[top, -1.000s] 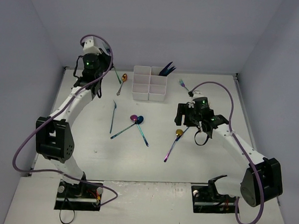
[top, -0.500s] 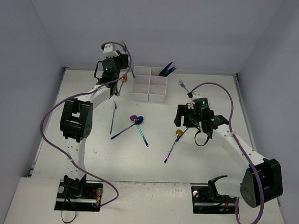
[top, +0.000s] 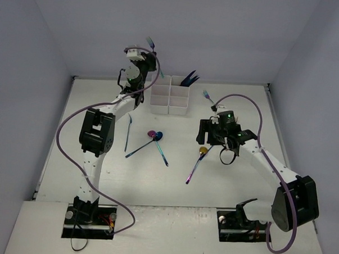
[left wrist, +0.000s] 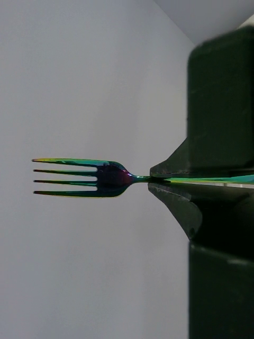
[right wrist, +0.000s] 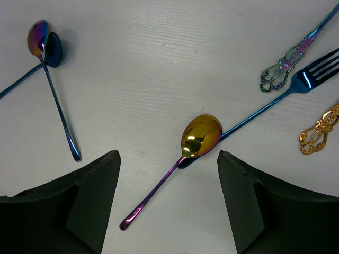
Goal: Sort the eating utensils into containers
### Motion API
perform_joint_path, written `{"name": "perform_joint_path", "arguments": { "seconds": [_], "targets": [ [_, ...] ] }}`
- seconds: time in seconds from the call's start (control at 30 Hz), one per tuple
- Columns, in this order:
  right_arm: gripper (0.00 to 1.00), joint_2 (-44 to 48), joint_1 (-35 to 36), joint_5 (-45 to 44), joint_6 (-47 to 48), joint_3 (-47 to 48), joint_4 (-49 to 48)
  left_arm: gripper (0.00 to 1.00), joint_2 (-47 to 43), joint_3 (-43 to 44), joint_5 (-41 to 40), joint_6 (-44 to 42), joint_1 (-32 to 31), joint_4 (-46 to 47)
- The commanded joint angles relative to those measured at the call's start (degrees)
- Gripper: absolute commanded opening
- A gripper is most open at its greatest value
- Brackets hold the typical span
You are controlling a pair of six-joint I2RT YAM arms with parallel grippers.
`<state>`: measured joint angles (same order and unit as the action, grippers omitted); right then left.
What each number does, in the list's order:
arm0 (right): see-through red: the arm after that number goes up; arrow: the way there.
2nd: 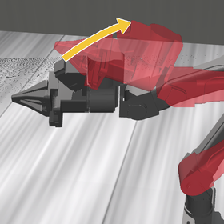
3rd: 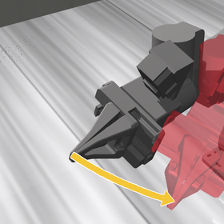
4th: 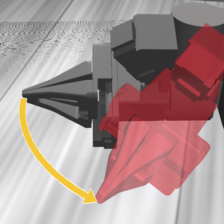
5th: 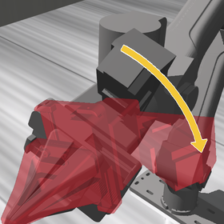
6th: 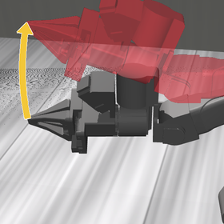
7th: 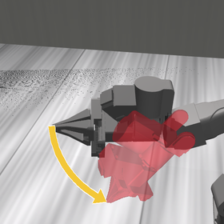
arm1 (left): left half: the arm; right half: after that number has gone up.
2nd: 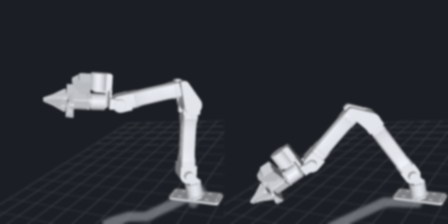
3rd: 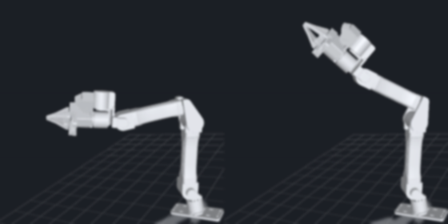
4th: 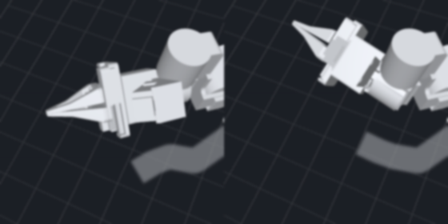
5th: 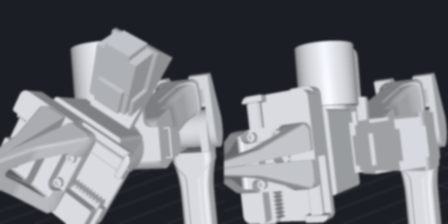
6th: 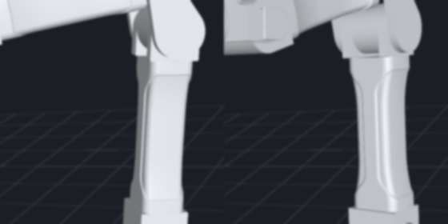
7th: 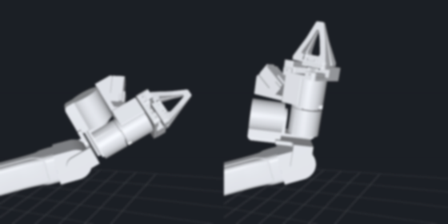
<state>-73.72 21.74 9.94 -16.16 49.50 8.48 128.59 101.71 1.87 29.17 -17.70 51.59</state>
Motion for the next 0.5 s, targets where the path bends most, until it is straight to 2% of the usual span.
{"name": "perform_joint_path", "arguments": {
  "seconds": [0.0, 0.47],
  "targets": [
    [0.71, -1.29, -0.03, 0.26, 1.31, 1.22, -0.44, 0.0, -0.32, 4.29, -0.29, -2.23, -0.63, 6.68],
    [0.71, -2.66, -0.03, -0.05, 1.4, 1.23, -0.22, 0.01, 2.26, 0.06, -1.34, -5.73, -3.25, 5.51]
  ]
}}
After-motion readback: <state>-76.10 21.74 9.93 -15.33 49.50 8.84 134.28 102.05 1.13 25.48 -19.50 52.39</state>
